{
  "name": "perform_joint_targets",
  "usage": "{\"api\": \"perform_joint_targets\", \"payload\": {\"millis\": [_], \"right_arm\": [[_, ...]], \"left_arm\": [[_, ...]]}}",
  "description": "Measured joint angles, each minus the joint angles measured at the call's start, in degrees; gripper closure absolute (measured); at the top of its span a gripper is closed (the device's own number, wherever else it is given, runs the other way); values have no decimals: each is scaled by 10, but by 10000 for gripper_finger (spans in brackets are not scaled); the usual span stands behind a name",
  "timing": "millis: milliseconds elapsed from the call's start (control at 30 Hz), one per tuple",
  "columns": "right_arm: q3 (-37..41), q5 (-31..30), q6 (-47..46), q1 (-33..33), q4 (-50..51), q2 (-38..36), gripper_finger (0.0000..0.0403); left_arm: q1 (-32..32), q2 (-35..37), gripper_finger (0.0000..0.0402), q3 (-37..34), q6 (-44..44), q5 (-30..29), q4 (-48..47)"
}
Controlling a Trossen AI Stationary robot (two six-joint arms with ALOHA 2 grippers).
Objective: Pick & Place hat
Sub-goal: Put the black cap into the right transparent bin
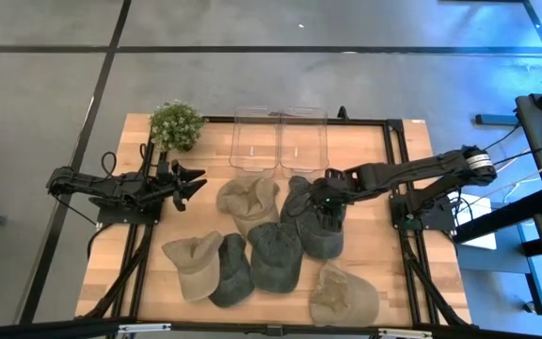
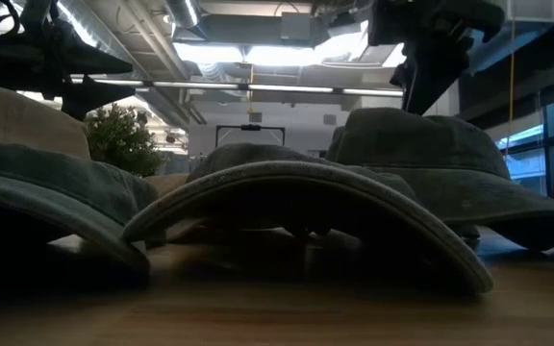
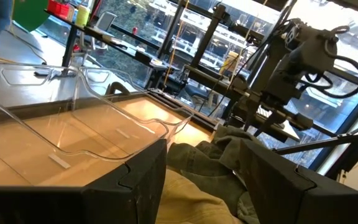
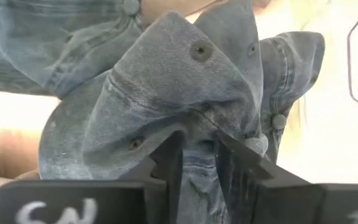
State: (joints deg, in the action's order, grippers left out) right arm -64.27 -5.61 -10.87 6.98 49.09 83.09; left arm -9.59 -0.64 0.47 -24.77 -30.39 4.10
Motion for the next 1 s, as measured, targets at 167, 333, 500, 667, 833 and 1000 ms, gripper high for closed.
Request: {"api": "perform_joint_targets", "payload": {"millis": [167,333,500,667,833,1000], "right_arm": [[0,0,-8,0,4,2,365],[0,0,-11,0,32,0,394],[-9,0,-22,0,58,-5,399],[-61,-24,-22,0,106,-8,400],[-130,-50,-12,0,161,-14,401],[-222,-110,-8,0,232,-16,401]], "left_arm": [[0,0,205,0,0,0,0],[0,0,205,0,0,0,0],[0,0,205,0,0,0,0],[0,0,205,0,0,0,0],[0,0,205,0,0,0,0],[0,-6,205,0,0,0,0]]}}
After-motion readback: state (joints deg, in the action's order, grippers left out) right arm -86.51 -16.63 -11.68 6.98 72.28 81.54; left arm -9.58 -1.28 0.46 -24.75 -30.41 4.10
